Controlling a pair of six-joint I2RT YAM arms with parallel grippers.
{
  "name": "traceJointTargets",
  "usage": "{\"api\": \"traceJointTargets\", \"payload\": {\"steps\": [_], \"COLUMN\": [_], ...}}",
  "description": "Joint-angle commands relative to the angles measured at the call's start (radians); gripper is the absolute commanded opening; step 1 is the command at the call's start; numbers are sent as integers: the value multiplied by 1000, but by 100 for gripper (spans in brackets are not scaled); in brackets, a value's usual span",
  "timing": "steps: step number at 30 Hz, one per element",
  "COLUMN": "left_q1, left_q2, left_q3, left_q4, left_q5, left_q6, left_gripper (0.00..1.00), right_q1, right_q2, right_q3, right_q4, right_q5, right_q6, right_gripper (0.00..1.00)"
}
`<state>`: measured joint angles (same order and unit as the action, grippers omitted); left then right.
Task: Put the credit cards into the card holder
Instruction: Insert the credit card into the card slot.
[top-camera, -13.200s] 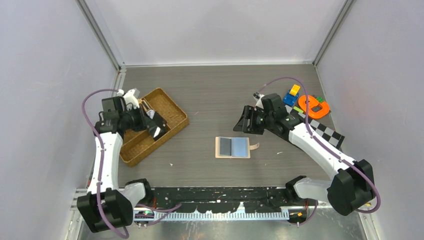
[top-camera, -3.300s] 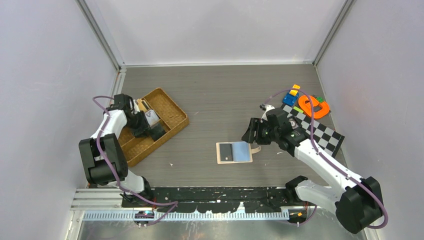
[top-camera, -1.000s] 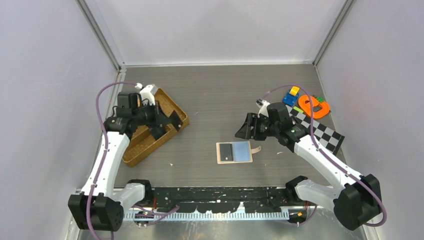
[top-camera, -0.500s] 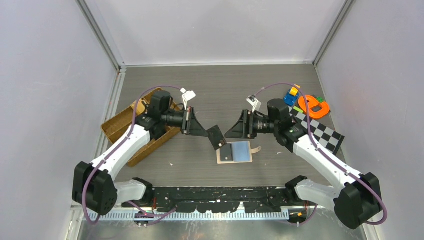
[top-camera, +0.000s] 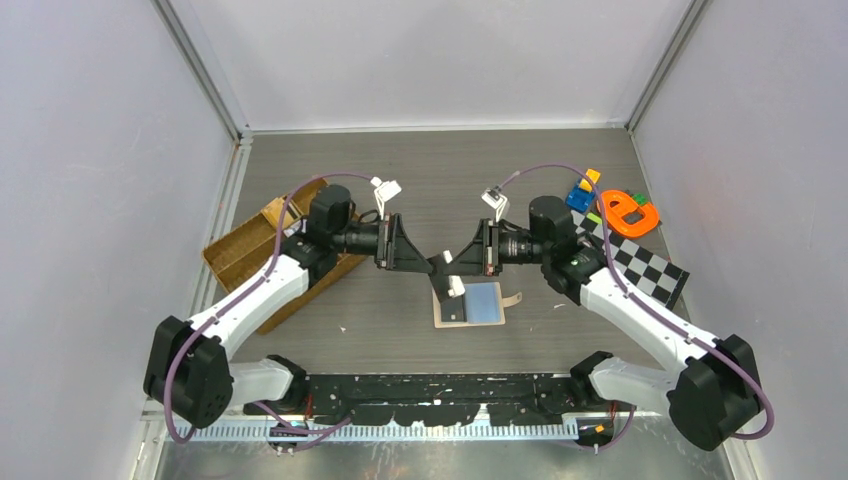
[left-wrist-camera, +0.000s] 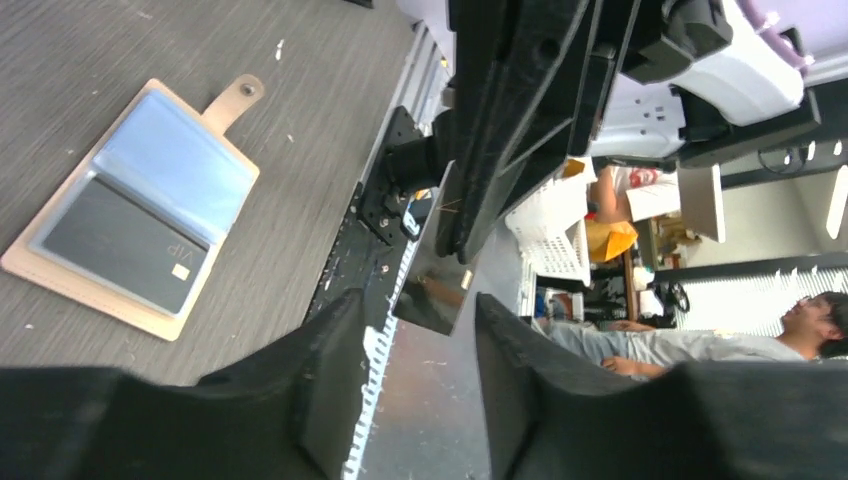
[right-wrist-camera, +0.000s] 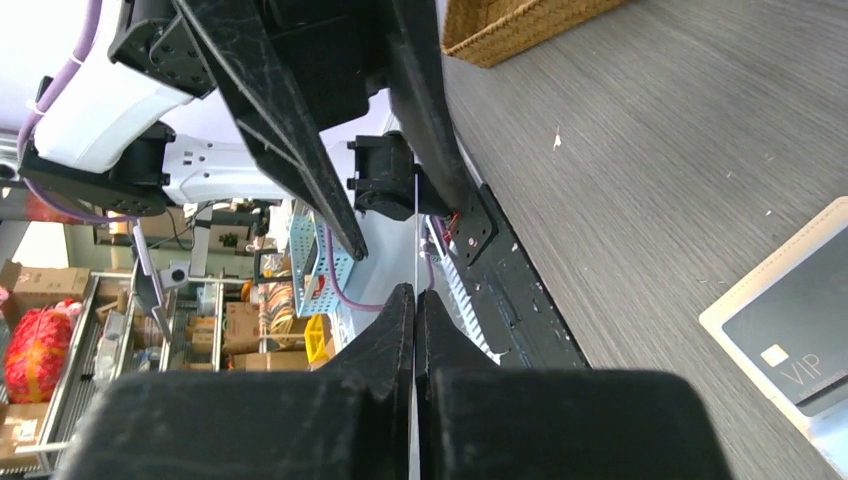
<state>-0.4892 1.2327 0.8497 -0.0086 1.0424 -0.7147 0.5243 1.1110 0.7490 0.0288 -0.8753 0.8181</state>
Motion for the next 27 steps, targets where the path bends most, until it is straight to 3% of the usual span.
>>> {"api": "traceJointTargets", "payload": {"steps": [1, 3, 9, 14, 17, 21, 22, 23, 25, 27], "left_q1": [-18, -29, -84, -110, -110, -110, -111, -110, -110, -111], "left_q2": [-13, -24, -26, -19, -17, -9, -6, -5, 2, 13], "left_q3": [-29, -60, -132, -171, -179, -182, -185, -188, -196, -191], "left_q4": [185, 258, 431, 552, 587, 591, 592, 593, 572, 486], "left_q5": [-101, -123, -166, -201, -211, -221, -224, -229, -244, -272], "left_q6": [-125, -173, -292, -365, -378, -377, -377, -373, -353, -312], "left_gripper": [56, 63, 61, 37, 32, 11, 3, 0, 0, 0], "right_q1": [4, 5, 5, 5, 4, 3, 5, 5, 3, 3], "right_q2": [-55, -86, -124, -117, -123, -142, -149, -158, -174, -167], "right_q3": [14, -6, -64, -68, -66, -61, -56, -46, -15, 43], "right_q4": [79, 121, 284, 288, 251, 181, 143, 94, -73, -296], "right_q5": [70, 132, 200, 197, 199, 218, 232, 255, 349, 482], "right_q6": [20, 38, 115, 120, 100, 66, 50, 28, -50, -127], "right_gripper": [0, 0, 1, 0, 1, 2, 6, 17, 47, 60]}}
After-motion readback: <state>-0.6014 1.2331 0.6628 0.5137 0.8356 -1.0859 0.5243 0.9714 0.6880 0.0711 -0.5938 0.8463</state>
